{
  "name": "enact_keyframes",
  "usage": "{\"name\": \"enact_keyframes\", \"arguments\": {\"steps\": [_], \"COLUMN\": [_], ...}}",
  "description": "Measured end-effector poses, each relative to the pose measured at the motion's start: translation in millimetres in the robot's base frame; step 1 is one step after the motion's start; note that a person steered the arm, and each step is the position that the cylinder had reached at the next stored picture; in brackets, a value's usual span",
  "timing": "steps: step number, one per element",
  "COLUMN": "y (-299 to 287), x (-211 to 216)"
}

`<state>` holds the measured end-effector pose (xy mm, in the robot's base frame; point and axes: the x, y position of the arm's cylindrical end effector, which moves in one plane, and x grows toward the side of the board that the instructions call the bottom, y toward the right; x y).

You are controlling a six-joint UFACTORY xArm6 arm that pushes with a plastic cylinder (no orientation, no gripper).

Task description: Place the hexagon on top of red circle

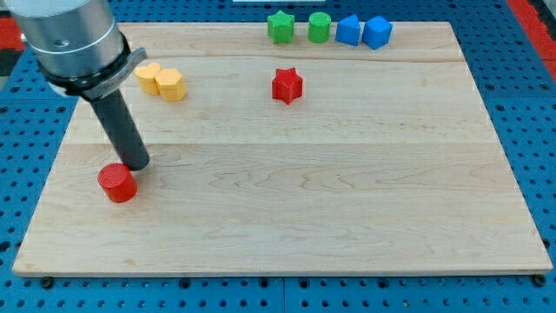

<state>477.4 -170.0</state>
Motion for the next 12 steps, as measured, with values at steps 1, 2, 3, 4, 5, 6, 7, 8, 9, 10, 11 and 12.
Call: {"name": "enact_keyframes", "arguments": {"steps": [1,2,3,4,5,6,7,8,9,10,11,12], "y": [79,97,97,82,30,16,36,12,10,-33,-43,-34], "x": [-53,-123,-190,-210,-187,-146,-104,-73,-85,-77,-23,-10]}}
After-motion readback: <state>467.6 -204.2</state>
